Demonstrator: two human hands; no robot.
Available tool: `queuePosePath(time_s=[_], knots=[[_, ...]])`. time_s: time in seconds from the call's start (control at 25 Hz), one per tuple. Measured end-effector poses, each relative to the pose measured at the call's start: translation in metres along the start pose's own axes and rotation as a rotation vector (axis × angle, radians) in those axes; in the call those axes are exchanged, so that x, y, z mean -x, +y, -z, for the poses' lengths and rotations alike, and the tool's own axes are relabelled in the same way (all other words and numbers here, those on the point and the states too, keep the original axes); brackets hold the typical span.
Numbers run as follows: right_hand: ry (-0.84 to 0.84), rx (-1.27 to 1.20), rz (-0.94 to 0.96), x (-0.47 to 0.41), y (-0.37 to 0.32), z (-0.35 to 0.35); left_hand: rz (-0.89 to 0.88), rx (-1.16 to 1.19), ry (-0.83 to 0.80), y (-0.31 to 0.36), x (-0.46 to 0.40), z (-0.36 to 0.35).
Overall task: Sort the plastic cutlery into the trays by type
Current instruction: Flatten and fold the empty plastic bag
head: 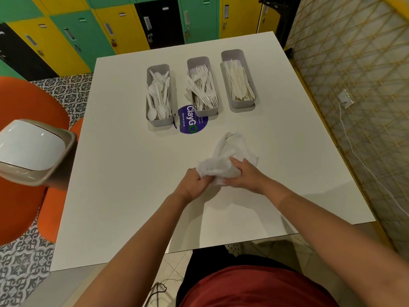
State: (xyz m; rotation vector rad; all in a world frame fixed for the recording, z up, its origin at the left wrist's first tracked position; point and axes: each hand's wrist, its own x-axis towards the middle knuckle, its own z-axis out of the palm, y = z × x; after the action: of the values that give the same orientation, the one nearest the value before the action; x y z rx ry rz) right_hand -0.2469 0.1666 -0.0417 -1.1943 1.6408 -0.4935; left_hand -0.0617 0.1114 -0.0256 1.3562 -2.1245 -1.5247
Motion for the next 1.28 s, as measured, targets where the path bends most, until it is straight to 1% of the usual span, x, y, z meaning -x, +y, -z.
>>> queuePosePath(time_s=[0.08, 0.16, 0.24, 0.32, 0.36, 0.44, 0.52, 0.56, 0.64, 0.72, 0.76, 0.8, 0.88, 0.92, 0.96, 1.0, 1.08, 1.12, 1.16, 1.2, 1.24, 1.28], knots=[[0.054, -0.300, -0.073, 0.003, -0.007, 0.005, 0.100, 0.047, -0.025, 0.010, -0.009, -0.004], [0.200, -0.405, -0.125, 0.003, -0.011, 0.010, 0.169, 0.029, -0.073, 0.013, -0.020, -0.007], [0.351, -0.399, -0.141, 0.001, -0.004, 0.013, 0.208, -0.022, -0.102, 0.014, -0.028, -0.009], [0.440, -0.365, -0.141, 0.001, 0.000, 0.014, 0.217, -0.045, -0.073, 0.013, -0.035, -0.011], [0.464, -0.361, -0.147, 0.000, 0.003, 0.014, 0.203, -0.036, -0.036, 0.014, -0.038, -0.011], [0.474, -0.371, -0.149, 0.001, 0.004, 0.015, 0.139, 0.016, 0.089, 0.018, -0.038, -0.013], [0.488, -0.434, -0.132, 0.001, 0.004, 0.016, 0.107, 0.134, 0.188, 0.025, -0.040, -0.015], [0.514, -0.468, -0.115, 0.000, 0.004, 0.016, 0.127, 0.185, 0.198, 0.028, -0.042, -0.017], [0.625, -0.468, -0.080, -0.001, 0.003, 0.013, 0.191, 0.175, 0.182, 0.035, -0.047, -0.022], [0.746, -0.356, -0.038, 0.000, 0.002, 0.009, 0.226, 0.082, 0.169, 0.039, -0.052, -0.029], [0.801, -0.242, 0.018, 0.002, 0.005, 0.008, 0.224, 0.028, 0.167, 0.042, -0.053, -0.031], [0.858, -0.068, 0.105, 0.003, 0.010, 0.007, 0.211, -0.026, 0.171, 0.044, -0.055, -0.032], [0.927, 0.371, 0.309, 0.003, 0.023, 0.008, 0.192, -0.102, 0.170, 0.046, -0.057, -0.033], [0.889, 0.563, 0.393, 0.002, 0.029, 0.008, 0.186, -0.125, 0.166, 0.046, -0.058, -0.033], [0.758, 0.693, 0.422, 0.002, 0.034, 0.008, 0.177, -0.140, 0.160, 0.045, -0.060, -0.034], [0.587, 0.772, 0.383, 0.003, 0.036, 0.008, 0.176, -0.154, 0.158, 0.044, -0.061, -0.035], [0.313, 0.818, 0.204, 0.008, 0.038, 0.009, 0.210, -0.189, 0.174, 0.041, -0.061, -0.040], [0.252, 0.816, 0.120, 0.008, 0.041, 0.009, 0.220, -0.224, 0.218, 0.039, -0.060, -0.040], [0.234, 0.824, 0.067, 0.008, 0.044, 0.009, 0.204, -0.278, 0.293, 0.038, -0.057, -0.040], [0.228, 0.832, 0.039, 0.008, 0.045, 0.008, 0.118, -0.341, 0.382, 0.033, -0.054, -0.040], [0.223, 0.841, 0.029, 0.008, 0.045, 0.008, -0.068, -0.426, 0.453, 0.030, -0.052, -0.041], [0.221, 0.854, 0.026, 0.007, 0.045, 0.008, -0.308, -0.526, 0.465, 0.025, -0.050, -0.043]])
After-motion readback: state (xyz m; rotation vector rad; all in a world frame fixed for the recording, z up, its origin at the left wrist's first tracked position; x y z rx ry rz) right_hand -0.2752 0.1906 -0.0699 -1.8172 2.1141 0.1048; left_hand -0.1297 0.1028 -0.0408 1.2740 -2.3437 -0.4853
